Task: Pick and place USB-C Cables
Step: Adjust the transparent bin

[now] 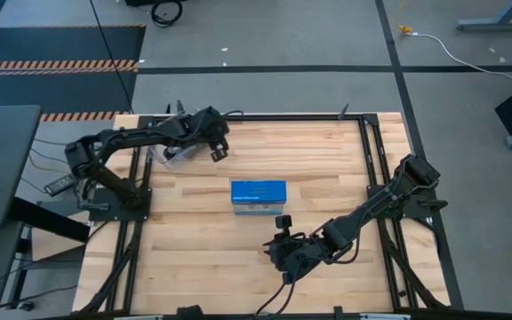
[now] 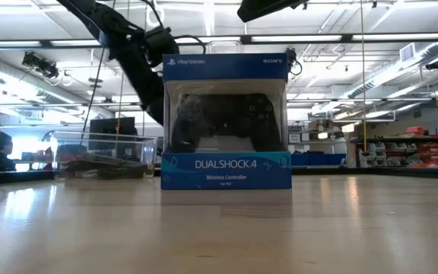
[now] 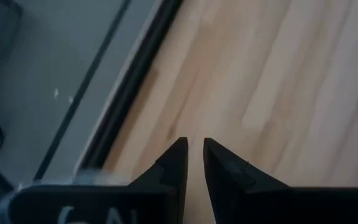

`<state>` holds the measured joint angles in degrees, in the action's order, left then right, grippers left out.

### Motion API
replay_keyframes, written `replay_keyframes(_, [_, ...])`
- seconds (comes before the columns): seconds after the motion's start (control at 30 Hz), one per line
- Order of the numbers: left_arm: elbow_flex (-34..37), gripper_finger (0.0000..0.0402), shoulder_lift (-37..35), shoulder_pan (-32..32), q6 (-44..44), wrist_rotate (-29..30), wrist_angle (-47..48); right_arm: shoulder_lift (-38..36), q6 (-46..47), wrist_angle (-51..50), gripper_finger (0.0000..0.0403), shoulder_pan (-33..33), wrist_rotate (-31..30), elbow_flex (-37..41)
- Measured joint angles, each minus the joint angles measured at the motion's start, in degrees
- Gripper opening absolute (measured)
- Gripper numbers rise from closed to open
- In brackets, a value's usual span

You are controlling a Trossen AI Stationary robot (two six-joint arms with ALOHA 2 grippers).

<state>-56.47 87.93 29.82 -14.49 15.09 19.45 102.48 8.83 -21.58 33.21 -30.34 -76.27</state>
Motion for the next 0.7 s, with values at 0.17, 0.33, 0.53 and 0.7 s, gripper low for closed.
replay_keyframes(0.17, [-0.02,0.0059,1.67,2.29,-1.43,-0.36,-3.31,0.0,-0.84,-0.08,0.0089,-0.34,-0.01,0.0])
replay_keyframes(0.33, [-0.04,0.0053,3.39,5.67,-1.56,-0.45,-1.97,0.0,-1.05,-0.13,0.0089,-0.3,0.0,0.0])
replay_keyframes(0.53, [-0.07,0.0048,3.58,6.71,-1.75,-1.08,-2.27,0.0,-1.05,-0.37,0.0089,-0.28,-0.01,0.0])
replay_keyframes(0.7, [-0.08,0.0048,3.53,6.69,-1.98,0.46,-1.89,0.0,-1.06,-0.44,0.0089,-0.41,-0.01,0.0])
